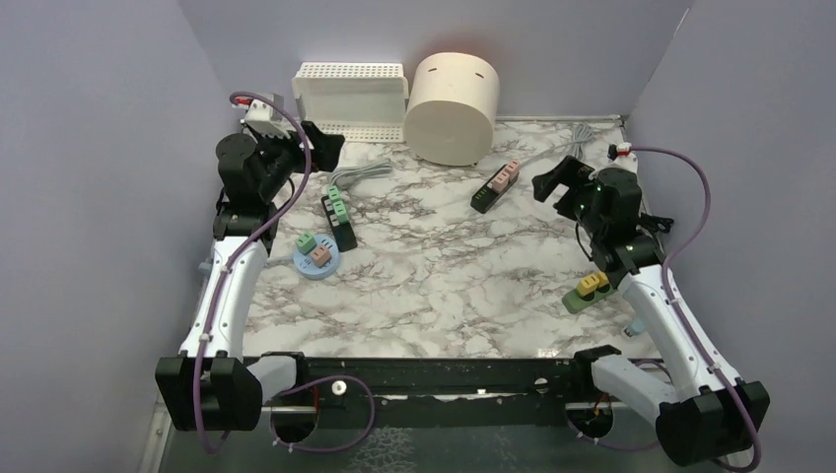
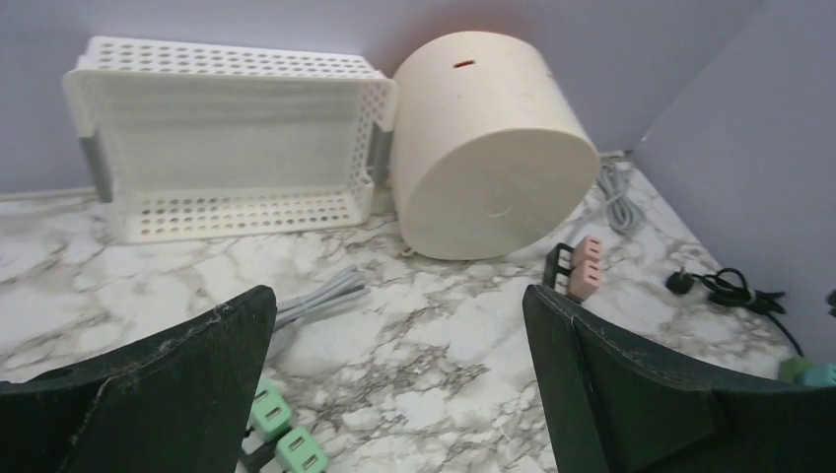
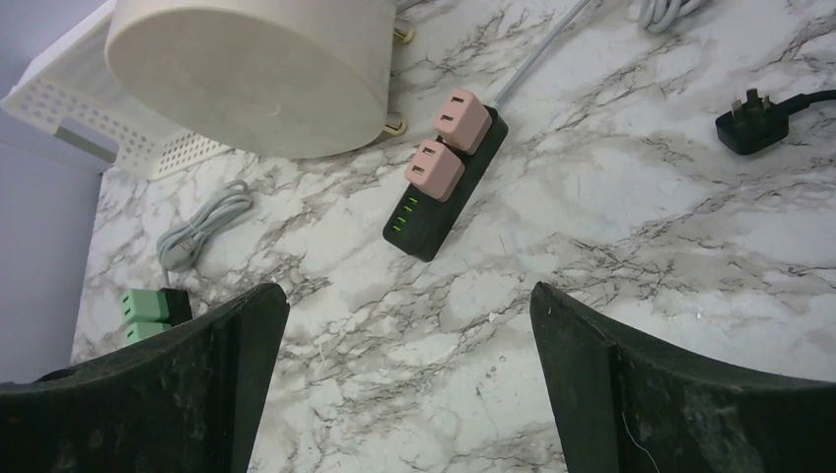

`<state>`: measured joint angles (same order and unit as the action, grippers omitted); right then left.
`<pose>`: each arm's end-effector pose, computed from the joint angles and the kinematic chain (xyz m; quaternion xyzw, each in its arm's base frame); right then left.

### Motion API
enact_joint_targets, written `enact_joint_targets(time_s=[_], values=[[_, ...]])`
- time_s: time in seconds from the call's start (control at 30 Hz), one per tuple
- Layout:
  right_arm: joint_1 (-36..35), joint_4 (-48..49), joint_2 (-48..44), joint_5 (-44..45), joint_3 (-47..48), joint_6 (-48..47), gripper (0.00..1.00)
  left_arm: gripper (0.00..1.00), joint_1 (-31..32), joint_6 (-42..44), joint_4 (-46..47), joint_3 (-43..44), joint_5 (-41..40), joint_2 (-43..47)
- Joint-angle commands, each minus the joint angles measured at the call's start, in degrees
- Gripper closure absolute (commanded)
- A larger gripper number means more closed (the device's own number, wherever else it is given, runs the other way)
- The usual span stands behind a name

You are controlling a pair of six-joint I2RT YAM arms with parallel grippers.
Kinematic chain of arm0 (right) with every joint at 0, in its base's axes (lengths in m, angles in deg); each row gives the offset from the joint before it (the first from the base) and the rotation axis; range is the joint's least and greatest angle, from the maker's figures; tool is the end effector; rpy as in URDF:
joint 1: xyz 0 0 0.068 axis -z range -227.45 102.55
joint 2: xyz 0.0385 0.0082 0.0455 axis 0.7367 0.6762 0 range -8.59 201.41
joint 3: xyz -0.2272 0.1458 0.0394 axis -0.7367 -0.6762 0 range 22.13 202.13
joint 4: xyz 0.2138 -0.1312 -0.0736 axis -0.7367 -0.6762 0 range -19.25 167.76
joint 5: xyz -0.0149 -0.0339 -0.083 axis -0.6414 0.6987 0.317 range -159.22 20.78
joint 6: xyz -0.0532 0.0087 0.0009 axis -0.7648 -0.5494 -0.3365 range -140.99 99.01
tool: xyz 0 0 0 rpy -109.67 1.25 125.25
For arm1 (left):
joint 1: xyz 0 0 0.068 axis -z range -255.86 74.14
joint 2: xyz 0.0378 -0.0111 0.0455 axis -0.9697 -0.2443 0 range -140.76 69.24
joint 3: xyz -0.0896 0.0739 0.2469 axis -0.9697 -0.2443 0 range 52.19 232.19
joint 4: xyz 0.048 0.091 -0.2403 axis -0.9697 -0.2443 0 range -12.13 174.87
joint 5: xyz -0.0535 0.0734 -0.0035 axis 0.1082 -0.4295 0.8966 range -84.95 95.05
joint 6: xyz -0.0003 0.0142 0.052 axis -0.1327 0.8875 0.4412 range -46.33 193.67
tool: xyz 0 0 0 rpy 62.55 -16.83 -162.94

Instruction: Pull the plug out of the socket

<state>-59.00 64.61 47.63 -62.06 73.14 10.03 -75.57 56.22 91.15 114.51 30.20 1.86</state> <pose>0.2226 0.0409 0.3359 0.1729 0.7914 0.1649 0.5627 0.2739 -0.0165 0.3977 0.0520 0.6983 -0.2580 0.6657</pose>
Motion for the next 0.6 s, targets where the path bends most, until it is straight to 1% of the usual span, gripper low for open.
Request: enact_joint_targets(time_s=[0.0,0.07,0.13,0.17,0.2,0.3,0.4,0.43,0.5,0.57], values=[[-0.2,3.4,0.5,0.4,-1.0,1.2,0.00,0.01,0.1,4.2,-6.0,-2.8,-10.9,2.3],[-0.2,4.8,0.7,-0.3,-2.1,1.7,0.00,0.01,0.1,3.2,-6.3,-3.7,-11.0,2.5],[-0.2,4.6,1.9,-1.3,-1.8,0.2,0.00,0.01,0.1,1.8,-5.7,-4.6,-10.8,2.6],[-0.2,3.5,2.9,-1.5,-1.0,-0.6,0.00,0.01,0.1,1.1,-5.5,-4.5,-10.6,2.3],[-0.2,1.3,4.0,0.3,0.5,-0.3,0.01,0.01,0.1,0.6,-5.6,-4.0,-10.0,1.6],[-0.2,-8.4,7.3,6.8,7.0,0.0,0.01,0.01,0.4,0.0,-6.6,0.2,-7.6,-1.0],[-0.2,-18.3,7.7,15.2,12.3,0.7,0.00,0.01,1.3,1.9,-6.5,2.9,-8.4,-2.1],[-0.2,-23.0,7.7,17.7,14.5,1.8,0.00,0.01,1.5,2.2,-5.9,3.0,-8.7,-2.0],[-0.1,-32.8,8.6,20.6,19.1,3.9,0.00,0.01,1.7,2.4,-4.8,2.2,-8.8,-1.4],[0.9,-41.2,10.3,20.3,22.5,4.8,0.00,0.01,1.9,1.6,-3.7,0.3,-9.0,-0.4]])
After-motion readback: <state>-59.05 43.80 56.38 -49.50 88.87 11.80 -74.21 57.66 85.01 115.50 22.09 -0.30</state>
